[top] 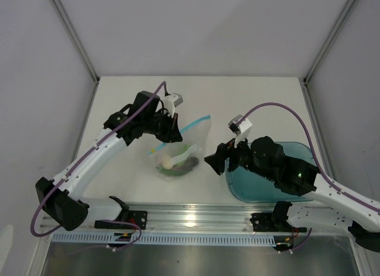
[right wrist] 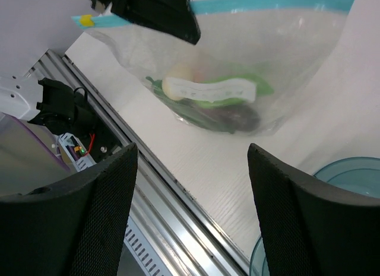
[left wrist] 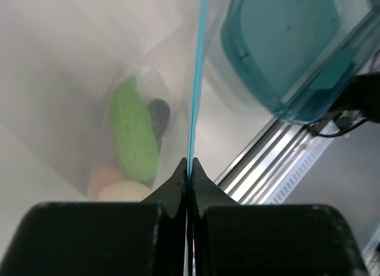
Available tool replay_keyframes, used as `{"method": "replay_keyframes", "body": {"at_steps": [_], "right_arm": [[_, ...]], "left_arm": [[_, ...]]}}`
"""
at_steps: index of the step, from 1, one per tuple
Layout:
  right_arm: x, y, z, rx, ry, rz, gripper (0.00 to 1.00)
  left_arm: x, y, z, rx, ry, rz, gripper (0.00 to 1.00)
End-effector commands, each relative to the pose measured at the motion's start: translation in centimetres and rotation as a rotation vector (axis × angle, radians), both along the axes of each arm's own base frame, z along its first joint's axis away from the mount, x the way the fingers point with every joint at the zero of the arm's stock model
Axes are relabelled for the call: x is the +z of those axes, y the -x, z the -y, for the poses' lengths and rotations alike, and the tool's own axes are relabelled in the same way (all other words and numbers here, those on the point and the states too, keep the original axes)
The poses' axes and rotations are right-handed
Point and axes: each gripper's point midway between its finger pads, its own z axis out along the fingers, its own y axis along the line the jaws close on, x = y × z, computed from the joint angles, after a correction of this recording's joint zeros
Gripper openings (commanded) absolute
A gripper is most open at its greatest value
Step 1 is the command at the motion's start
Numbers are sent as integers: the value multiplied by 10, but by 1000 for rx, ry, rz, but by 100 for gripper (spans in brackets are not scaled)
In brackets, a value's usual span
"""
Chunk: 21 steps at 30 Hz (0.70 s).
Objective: Place the food in the zip-top bag and seal the zipper
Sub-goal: Place the zipper food storage bag at the center of the board.
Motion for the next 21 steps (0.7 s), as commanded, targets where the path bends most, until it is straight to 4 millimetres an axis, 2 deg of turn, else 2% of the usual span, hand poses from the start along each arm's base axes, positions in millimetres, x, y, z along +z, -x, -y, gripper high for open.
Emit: {"method": "replay_keyframes", "body": {"at_steps": [1,2,3,4,5,6,7,8,10,11,12,14,15,18,21], "right_arm": [[4,-3,7,-33,-1,9,76],[3,-3,7,-31,-2,10,76],[3,-3,6,-27,-5,8,76],[3,-2,7,-25,-10,9,76],[3,-2,6,-23,-12,10,76],[2,-2,5,-20,-12,10,76],[2,-2,6,-20,-12,13,76],[0,-3,5,-20,-8,13,76],[-1,-4,4,-20,-3,14,76],[-3,-5,4,-21,4,13,76],[-3,-5,4,-23,5,12,76],[-5,-7,3,-24,9,9,76],[-6,-6,3,-23,9,7,76],[-8,-6,1,-16,5,5,76],[-11,-9,1,-19,5,5,76]], "left_arm": [[73,-16,24,-46,229,97,1],[81,-17,29,-62,278,83,1],[91,-28,30,-25,340,71,0],[88,-35,35,-22,374,34,0],[94,-32,41,-66,438,-10,1],[106,-44,45,-52,517,-23,0],[105,-49,49,-58,554,-60,1],[94,-54,55,-48,594,-168,1],[91,-70,62,-58,652,-174,1],[80,-77,63,-38,660,-204,0],[62,-95,60,26,670,-245,1],[42,-114,54,97,676,-276,1],[12,-127,43,182,664,-350,0],[-25,-145,29,286,660,-417,1],[-49,-154,14,366,581,-393,0]]}}
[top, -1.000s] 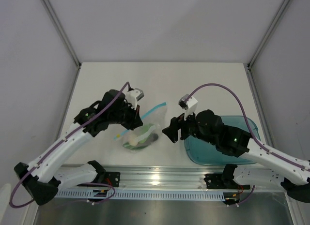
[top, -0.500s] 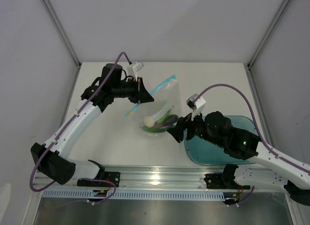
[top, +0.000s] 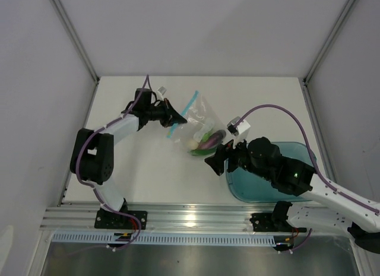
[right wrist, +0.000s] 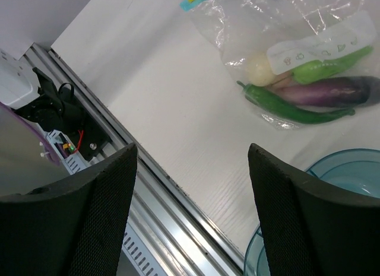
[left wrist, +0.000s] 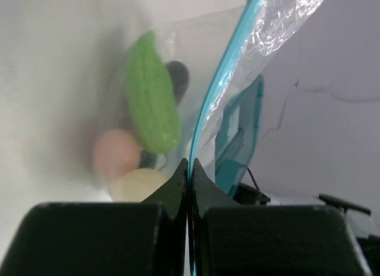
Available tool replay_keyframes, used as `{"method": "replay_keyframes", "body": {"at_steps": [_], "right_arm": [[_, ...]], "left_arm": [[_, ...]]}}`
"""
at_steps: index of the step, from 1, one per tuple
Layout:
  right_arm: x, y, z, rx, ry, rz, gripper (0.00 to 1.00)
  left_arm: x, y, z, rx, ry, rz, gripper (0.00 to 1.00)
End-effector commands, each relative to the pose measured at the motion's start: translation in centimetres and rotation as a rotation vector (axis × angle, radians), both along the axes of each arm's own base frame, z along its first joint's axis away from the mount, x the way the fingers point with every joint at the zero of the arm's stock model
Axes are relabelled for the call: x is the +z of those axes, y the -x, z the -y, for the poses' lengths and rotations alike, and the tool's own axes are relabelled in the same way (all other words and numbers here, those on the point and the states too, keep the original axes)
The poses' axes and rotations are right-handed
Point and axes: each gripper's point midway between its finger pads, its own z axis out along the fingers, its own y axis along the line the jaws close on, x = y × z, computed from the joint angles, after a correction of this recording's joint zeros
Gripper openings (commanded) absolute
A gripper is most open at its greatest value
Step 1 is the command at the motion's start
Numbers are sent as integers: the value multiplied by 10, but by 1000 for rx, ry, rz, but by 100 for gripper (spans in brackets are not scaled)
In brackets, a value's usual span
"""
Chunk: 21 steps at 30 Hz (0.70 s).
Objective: Place the food in the zip-top bag and seal the zipper
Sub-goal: Place the zipper food storage bag at the center of the board.
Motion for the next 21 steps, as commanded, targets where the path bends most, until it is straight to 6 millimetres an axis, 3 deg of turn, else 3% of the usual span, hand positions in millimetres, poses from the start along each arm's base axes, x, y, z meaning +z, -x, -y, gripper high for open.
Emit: {"method": "replay_keyframes", "body": {"at_steps": [1,6,14,15,21], "right_arm": [[0,-6,-4,-3,-12,15,77],[-8,-10,-7,-4,-7,2,76],[-20,-15,-16,15,-11,-24,76],[-22,-16,-16,11,-8,-29,76],[-43,-29,-19,-42,35,-101,76]], "left_arm": [[10,-18,-16,78,-30,79,1],[-23,-27,-61,204,-213,59,1],[-57,-32,-130,371,-406,37,1],[-68,-25,-136,384,-413,13,1],[-85,-18,-153,431,-447,6,0]]}}
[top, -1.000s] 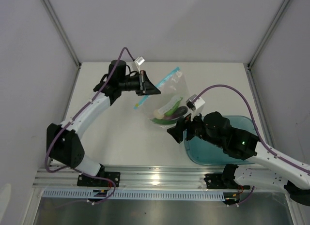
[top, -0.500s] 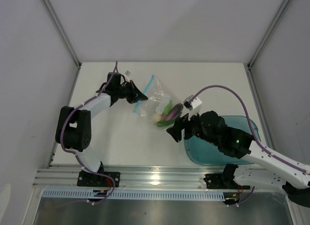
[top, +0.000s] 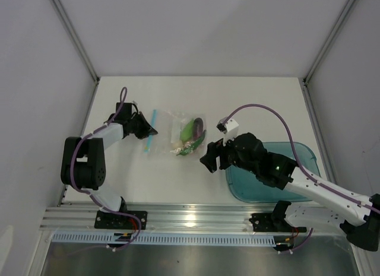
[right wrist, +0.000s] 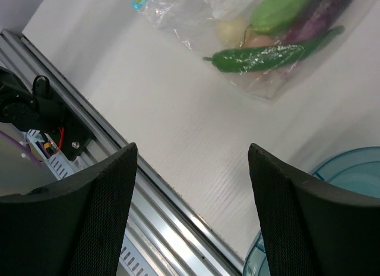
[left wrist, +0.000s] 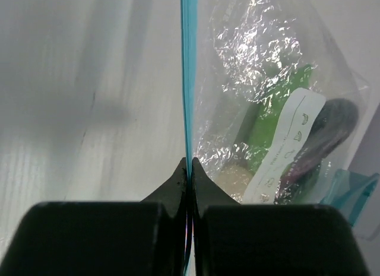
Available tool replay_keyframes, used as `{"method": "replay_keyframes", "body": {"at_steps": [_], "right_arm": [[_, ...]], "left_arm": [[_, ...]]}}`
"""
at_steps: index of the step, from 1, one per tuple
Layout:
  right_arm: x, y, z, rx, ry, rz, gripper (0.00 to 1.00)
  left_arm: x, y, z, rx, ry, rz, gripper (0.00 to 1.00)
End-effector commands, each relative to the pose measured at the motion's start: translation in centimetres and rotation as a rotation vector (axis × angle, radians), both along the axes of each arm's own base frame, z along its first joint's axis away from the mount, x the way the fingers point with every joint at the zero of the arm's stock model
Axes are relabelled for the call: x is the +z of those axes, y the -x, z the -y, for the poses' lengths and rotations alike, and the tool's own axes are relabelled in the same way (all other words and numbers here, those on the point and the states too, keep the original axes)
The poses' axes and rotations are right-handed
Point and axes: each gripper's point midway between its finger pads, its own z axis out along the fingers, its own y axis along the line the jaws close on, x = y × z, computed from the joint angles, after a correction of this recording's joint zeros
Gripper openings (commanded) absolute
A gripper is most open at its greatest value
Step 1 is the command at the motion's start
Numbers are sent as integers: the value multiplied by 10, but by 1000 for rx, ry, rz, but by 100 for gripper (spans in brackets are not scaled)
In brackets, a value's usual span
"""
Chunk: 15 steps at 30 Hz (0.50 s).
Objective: Place the food in the zip-top bag and seal the zipper
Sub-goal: Place the zipper food storage bag at the center of the board.
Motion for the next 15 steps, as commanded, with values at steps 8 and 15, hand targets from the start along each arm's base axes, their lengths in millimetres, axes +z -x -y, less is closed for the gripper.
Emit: {"method": "replay_keyframes", "body": {"at_steps": [8,15], "right_arm": [[-17,-26,5,-108,-11,-106,76],[-18,-31,13,-124,5,-113,76]], "left_arm": [[-3,-1,-26,63,-92,54,11],[-4,-1,-39,97,-136,40,34]]}}
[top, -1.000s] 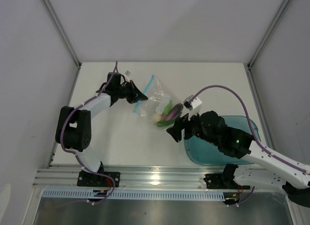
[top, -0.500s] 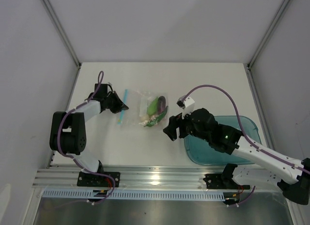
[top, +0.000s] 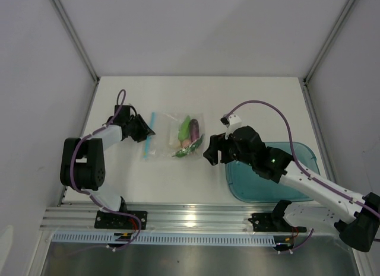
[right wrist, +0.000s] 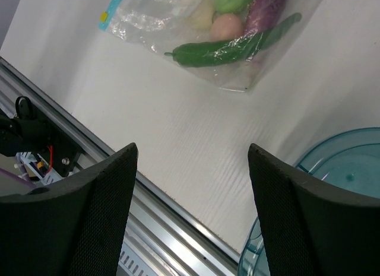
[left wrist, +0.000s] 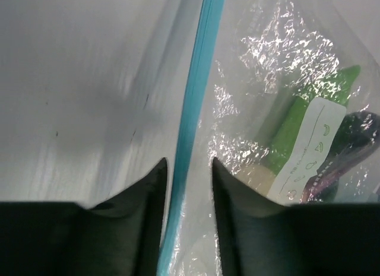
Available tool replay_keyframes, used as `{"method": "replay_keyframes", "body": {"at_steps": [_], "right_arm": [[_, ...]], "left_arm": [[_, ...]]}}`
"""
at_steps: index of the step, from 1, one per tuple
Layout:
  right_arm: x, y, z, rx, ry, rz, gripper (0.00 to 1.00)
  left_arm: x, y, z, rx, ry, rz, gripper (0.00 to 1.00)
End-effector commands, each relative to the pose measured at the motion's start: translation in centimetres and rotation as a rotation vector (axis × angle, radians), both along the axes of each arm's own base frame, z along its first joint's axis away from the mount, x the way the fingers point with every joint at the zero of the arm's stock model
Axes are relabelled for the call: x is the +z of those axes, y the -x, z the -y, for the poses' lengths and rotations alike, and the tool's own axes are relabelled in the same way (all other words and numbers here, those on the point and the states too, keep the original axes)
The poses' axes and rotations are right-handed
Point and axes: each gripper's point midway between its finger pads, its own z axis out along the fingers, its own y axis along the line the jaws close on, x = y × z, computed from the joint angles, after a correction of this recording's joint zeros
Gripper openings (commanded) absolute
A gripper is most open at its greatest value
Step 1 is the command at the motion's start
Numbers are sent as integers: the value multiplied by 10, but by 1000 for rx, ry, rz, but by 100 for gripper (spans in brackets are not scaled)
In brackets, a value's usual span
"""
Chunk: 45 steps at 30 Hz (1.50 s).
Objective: Place the food in the zip-top bag and seal the zipper
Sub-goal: Place the zipper food storage bag at the center of the board, then reset both arms
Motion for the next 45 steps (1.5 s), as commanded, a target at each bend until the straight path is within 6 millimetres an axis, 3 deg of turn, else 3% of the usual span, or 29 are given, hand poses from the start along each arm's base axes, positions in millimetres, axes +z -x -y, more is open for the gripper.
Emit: {"method": "replay_keyframes", "body": {"at_steps": [1,4,10,12,19,24,28,29,33,34,36,37,39,40,41,43,45], "right_arm": [[11,-3,3,-9,-20,7,77],[13,-4,7,-15,-29,3,76],[5,-4,9,-23,-32,-16,77],[4,-5,9,-30,-33,-20,77],[1,-15,19,-100,-39,-32,77],[-6,-23,31,-169,-49,-63,78],[-17,-29,49,-259,-27,-108,81],[-17,-30,52,-277,-28,-112,99],[-22,-29,65,-334,-20,-132,99],[-24,-26,68,-344,-14,-141,99],[-22,-24,73,-368,-27,-139,99],[-26,-22,76,-379,-23,-146,99],[-20,-18,81,-395,-61,-129,100],[-19,-16,82,-396,-79,-123,99],[-21,-14,83,-388,-93,-117,99],[-10,-6,84,-368,-155,-82,100],[-14,0,85,-347,-186,-67,99]], "left_arm": [[18,-8,-13,34,-44,69,44],[20,-6,-16,56,-36,66,59],[38,1,-20,83,-48,101,75],[42,6,-20,90,-46,118,98],[70,25,-22,104,-51,194,99],[112,41,-19,107,-26,310,99],[148,59,18,-23,56,429,99],[156,64,27,-60,71,455,100],[186,90,80,-273,177,558,99],[190,104,98,-353,219,561,99],[201,117,117,-436,274,618,99],[201,135,129,-493,329,621,99],[212,149,140,-541,398,702,99],[206,163,143,-567,418,715,99],[215,168,144,-575,436,768,99],[221,181,145,-588,466,806,100],[221,193,141,-580,491,847,99]]}}
